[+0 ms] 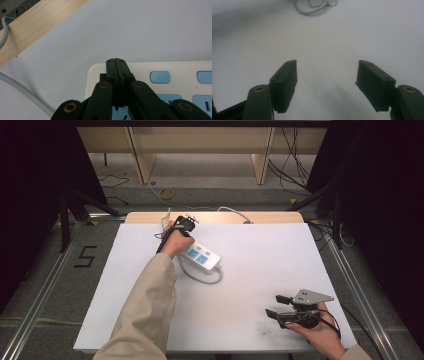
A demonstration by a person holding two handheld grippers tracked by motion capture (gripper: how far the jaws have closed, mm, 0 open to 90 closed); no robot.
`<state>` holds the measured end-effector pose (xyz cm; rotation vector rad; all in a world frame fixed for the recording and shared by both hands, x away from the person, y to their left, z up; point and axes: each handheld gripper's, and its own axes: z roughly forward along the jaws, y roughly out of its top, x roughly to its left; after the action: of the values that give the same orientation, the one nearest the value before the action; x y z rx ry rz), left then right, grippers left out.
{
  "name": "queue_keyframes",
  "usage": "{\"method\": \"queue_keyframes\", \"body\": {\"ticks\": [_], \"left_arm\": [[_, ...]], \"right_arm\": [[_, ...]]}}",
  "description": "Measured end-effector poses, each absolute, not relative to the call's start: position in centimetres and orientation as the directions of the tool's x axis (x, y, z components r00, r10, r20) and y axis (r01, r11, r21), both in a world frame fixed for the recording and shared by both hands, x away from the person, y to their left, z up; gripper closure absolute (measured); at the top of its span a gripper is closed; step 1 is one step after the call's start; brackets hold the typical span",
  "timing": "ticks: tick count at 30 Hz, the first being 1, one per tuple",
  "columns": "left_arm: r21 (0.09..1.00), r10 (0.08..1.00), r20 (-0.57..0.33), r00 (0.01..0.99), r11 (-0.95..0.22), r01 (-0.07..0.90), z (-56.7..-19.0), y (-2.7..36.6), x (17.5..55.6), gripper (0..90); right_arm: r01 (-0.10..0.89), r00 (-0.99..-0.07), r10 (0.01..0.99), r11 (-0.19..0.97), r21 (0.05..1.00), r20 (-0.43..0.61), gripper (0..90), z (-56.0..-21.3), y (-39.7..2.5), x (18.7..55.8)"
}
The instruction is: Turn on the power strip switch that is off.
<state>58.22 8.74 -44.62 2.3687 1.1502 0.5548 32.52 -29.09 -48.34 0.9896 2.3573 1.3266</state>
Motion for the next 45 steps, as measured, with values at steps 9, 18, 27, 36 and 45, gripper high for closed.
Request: {"method": "queue_keyframes", "body": {"ticks": [9,18,27,36,45], "left_arm": [[0.544,0.811,0.146,0.567,-0.544,0.638,-44.7,8.8,58.4,90.0],[0.549,0.809,0.142,0.570,-0.544,0.635,-44.7,8.9,58.4,90.0],[0.562,0.803,0.162,0.574,-0.553,0.615,-44.7,9.1,57.8,85.3],[0.608,0.813,0.114,0.571,-0.512,0.607,-43.6,10.4,56.2,64.9],[0.676,0.777,0.047,0.628,-0.488,0.553,-42.4,11.6,51.4,37.7]], "right_arm": [[0.434,-0.735,0.671,0.354,0.828,0.098,33.7,-48.4,-29.1,32.5],[0.435,-0.735,0.671,0.354,0.828,0.099,33.7,-48.4,-29.1,32.6],[0.432,-0.735,0.671,0.351,0.831,0.098,33.6,-48.3,-29.1,32.5],[0.434,-0.735,0.671,0.354,0.828,0.097,33.6,-48.4,-29.0,32.6],[0.434,-0.736,0.671,0.359,0.826,0.095,33.5,-48.4,-28.9,32.6]]}}
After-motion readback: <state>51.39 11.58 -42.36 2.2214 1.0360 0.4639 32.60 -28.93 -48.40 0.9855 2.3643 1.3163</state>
